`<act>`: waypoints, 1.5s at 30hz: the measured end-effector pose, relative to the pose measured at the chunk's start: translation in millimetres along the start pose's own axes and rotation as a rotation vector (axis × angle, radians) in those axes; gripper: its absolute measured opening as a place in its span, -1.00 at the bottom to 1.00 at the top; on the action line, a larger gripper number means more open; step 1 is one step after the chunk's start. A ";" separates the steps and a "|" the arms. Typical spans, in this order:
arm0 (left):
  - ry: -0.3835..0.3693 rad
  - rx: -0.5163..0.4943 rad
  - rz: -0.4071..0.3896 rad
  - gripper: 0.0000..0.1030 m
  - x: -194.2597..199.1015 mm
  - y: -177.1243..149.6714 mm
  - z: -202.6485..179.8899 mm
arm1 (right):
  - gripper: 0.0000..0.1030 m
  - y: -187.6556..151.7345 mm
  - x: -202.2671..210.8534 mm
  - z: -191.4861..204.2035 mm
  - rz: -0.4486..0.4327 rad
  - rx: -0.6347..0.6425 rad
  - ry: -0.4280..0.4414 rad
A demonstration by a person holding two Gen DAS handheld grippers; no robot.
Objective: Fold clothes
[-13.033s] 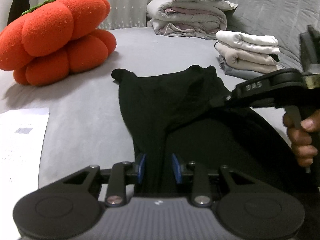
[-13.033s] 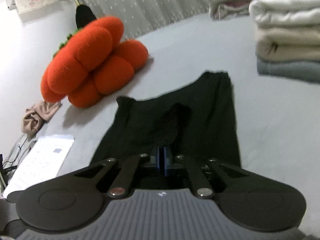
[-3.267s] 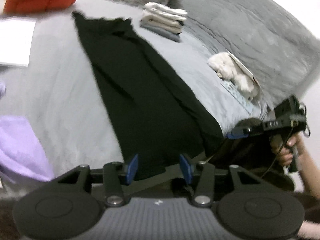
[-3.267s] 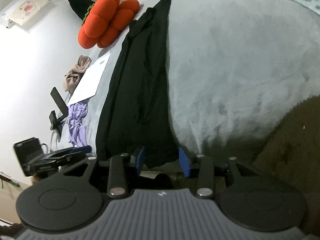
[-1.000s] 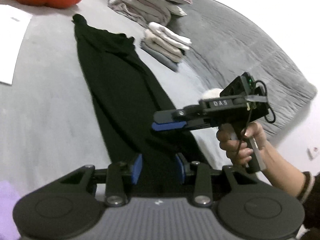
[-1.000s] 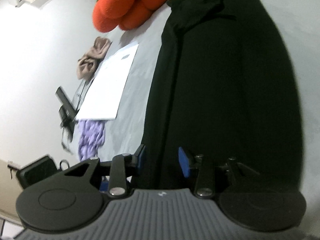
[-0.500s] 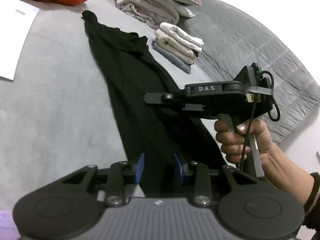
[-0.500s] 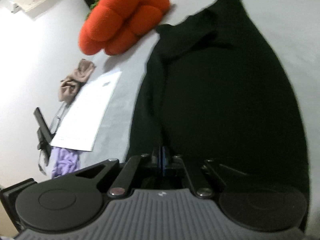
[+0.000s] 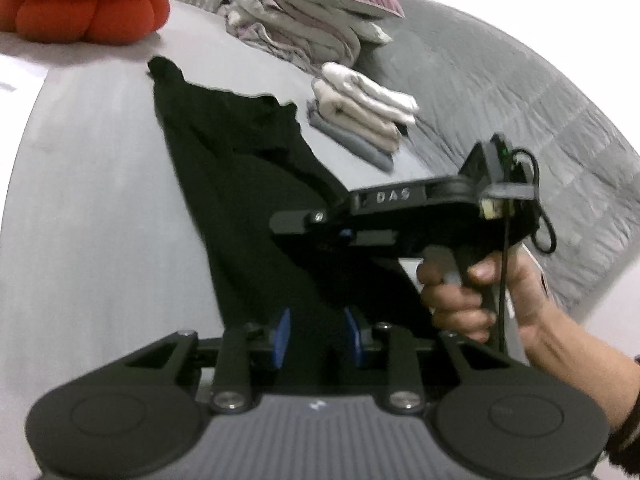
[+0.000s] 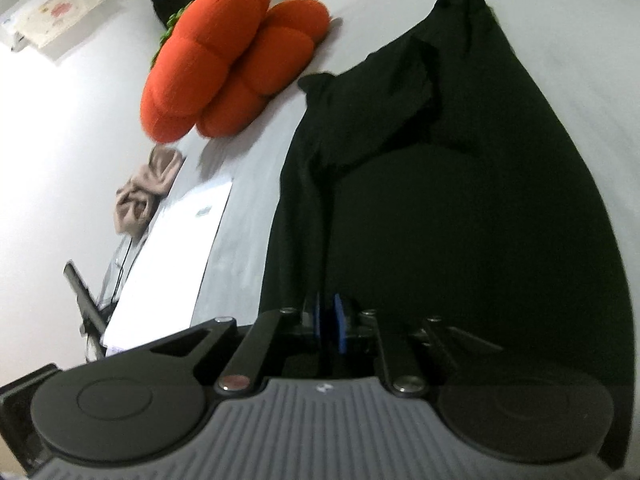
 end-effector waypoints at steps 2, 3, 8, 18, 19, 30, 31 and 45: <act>-0.006 0.014 -0.031 -0.43 -4.4 8.7 2.6 | -0.70 9.0 -7.5 -2.0 -0.010 -0.010 -0.001; -0.015 0.027 -0.045 -0.43 -5.8 12.0 4.8 | -0.62 13.1 -11.1 -2.3 -0.013 -0.014 0.000; -0.034 0.079 -0.066 -0.43 -12.8 12.1 21.2 | -0.36 28.9 -25.2 2.3 -0.035 0.008 0.001; -0.078 0.096 -0.070 -0.43 -23.2 14.0 30.6 | -0.94 29.0 -30.0 0.9 -0.066 0.140 -0.126; -0.075 0.090 -0.067 -0.43 -25.2 15.1 30.2 | -0.90 28.3 -29.2 -2.2 -0.062 0.137 -0.115; -0.074 0.079 -0.088 -0.43 -39.1 29.5 31.7 | -0.14 61.8 16.5 -30.1 -0.208 0.046 -0.173; -0.070 0.080 -0.085 -0.43 -40.5 29.1 32.7 | -0.14 66.6 14.0 -32.9 -0.212 0.047 -0.191; -0.102 0.082 -0.066 -0.43 -46.7 28.5 35.5 | -0.86 103.6 -37.4 -53.3 -0.248 0.150 -0.305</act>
Point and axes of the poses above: each gripper's, at about its wrist camera, not at the fingertips, and x roughly against the way its jaws point, z to its left, y to its top, the point moved 3 cm from there along -x, roughly the way its jaws point, and after that the axes turned 10 degrees about x, right-handed, at the moved point
